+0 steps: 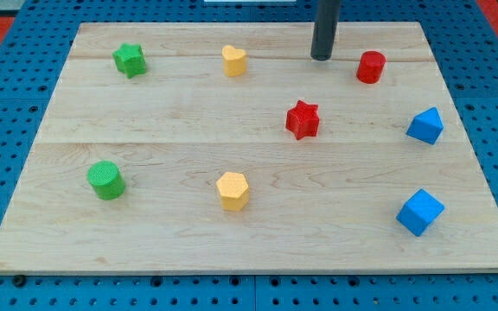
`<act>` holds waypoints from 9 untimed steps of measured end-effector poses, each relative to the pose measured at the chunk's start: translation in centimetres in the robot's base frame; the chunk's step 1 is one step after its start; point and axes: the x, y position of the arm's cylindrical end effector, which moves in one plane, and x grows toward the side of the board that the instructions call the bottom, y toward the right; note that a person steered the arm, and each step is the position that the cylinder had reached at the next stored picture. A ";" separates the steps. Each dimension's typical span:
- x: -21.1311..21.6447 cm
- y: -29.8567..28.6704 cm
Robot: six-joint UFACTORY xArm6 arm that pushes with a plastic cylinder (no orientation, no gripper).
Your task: Move the red circle to the left beside the red star
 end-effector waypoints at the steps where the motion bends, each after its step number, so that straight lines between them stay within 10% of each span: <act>1: -2.4 4.3; 3: -0.6 12.2; 9: 9.1 -4.7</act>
